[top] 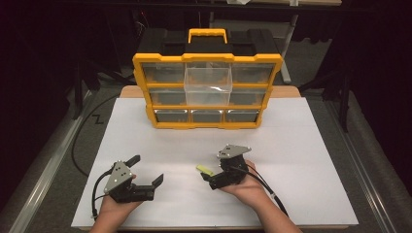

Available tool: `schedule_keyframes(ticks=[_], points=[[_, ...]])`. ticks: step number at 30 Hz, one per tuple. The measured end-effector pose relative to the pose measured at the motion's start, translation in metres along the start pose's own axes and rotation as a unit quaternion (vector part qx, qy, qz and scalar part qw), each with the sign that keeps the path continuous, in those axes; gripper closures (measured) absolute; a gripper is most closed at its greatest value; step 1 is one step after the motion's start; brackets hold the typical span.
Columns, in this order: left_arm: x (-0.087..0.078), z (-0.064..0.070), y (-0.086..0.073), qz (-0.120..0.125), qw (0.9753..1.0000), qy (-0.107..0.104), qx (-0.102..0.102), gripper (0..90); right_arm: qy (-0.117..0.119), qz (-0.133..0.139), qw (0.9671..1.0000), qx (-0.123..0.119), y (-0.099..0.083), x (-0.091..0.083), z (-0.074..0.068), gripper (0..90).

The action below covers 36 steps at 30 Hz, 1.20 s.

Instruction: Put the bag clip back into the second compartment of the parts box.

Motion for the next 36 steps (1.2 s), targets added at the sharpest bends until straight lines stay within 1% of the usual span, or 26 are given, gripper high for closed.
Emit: schedule_keyframes(ticks=[3, 5, 6, 7, 8, 9, 10, 11, 12, 14, 16, 18, 19, 21, 22, 23, 26, 28, 29, 36], points=[[0.000, 0.000, 0.000, 0.001, 1.0000, 0.000, 0.000, 0.2, 0.013, -0.006, 0.9998, 0.009, 0.002, 0.009, 0.002, 4.9], [-0.001, 0.000, 0.000, 0.001, 1.0000, 0.000, 0.000, 0.3, 0.018, -0.013, 0.9997, 0.006, 0.003, 0.014, 0.003, 9.7], [-0.001, 0.000, 0.000, 0.002, 1.0000, -0.001, 0.000, 0.3, 0.018, -0.013, 0.9997, 0.006, 0.003, 0.014, 0.003, 9.7], [-0.001, 0.000, 0.000, 0.003, 1.0000, -0.001, -0.001, 0.3, 0.017, -0.016, 0.9997, 0.006, 0.003, 0.017, 0.004, 11.9], [0.000, 0.000, 0.000, 0.003, 1.0000, -0.001, -0.001, 0.3, 0.024, -0.018, 0.9995, 0.010, 0.002, 0.019, 0.003, 17.7], [0.000, 0.000, 0.000, 0.003, 1.0000, -0.001, -0.001, 0.3, 0.028, -0.019, 0.9994, 0.010, 0.002, 0.021, 0.002, 20.4], [0.000, 0.000, 0.000, 0.003, 1.0000, -0.001, -0.001, 0.3, 0.028, -0.019, 0.9994, 0.010, 0.002, 0.021, 0.002, 20.4], [0.000, 0.000, 0.001, 0.003, 1.0000, -0.002, -0.001, 0.2, 0.035, -0.023, 0.9991, 0.000, 0.001, 0.022, -0.001, 29.4], [-0.001, 0.000, 0.001, 0.004, 1.0000, -0.002, -0.001, 0.3, 0.040, -0.024, 0.9989, -0.002, 0.000, 0.022, -0.003, 33.4], [-0.001, 0.000, 0.001, 0.004, 1.0000, -0.003, -0.001, 0.3, 0.049, -0.032, 0.9983, -0.007, -0.002, 0.022, -0.007, 44.6], [-0.001, 0.000, 0.001, 0.004, 1.0000, -0.003, -0.001, 0.3, 0.052, -0.037, 0.9979, -0.012, -0.004, 0.023, -0.009, 51.3], [-0.001, 0.000, 0.001, 0.005, 1.0000, -0.003, -0.001, 0.3, 0.044, -0.042, 0.9979, -0.023, -0.005, 0.024, -0.010, 57.5], [-0.001, 0.000, 0.001, 0.005, 1.0000, -0.003, -0.001, 0.3, 0.043, -0.044, 0.9979, -0.023, -0.006, 0.025, -0.011, 60.3], [-0.001, 0.000, 0.001, 0.005, 1.0000, -0.003, -0.001, 0.3, 0.040, -0.045, 0.9979, -0.025, -0.006, 0.025, -0.011, 63.6], [-0.001, 0.000, 0.001, 0.005, 1.0000, -0.003, -0.001, 0.3, 0.040, -0.045, 0.9979, -0.025, -0.006, 0.025, -0.011, 63.6], [-0.001, 0.000, 0.001, 0.005, 1.0000, -0.003, -0.003, 0.3, 0.039, -0.043, 0.9980, -0.025, -0.006, 0.025, -0.010, 66.3], [-0.001, -0.001, 0.002, 0.008, 0.9999, -0.002, -0.006, 0.3, 0.036, -0.047, 0.9978, -0.029, -0.007, 0.027, -0.011, 68.0], [-0.001, -0.001, 0.002, 0.008, 0.9999, -0.002, -0.006, 0.3, 0.028, -0.049, 0.9976, -0.040, -0.008, 0.030, -0.011, 71.4], [-0.001, -0.001, 0.002, 0.008, 1.0000, -0.002, -0.006, 0.3, 0.024, -0.048, 0.9974, -0.047, -0.008, 0.030, -0.011, 71.9], [0.000, 0.000, 0.001, 0.006, 1.0000, -0.003, -0.004, 0.3, 0.022, -0.050, 0.9971, -0.052, -0.007, 0.031, -0.011, 74.3]])
Point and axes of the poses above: each handheld gripper's, and its own axes: x roughly forward along the jaws, y roughly out of its top, z roughly to its right, the point moved 10 cm from there along x, roughly forward along the jaws, and after that the axes turned 12 degrees about -z, right-handed, at the moved point
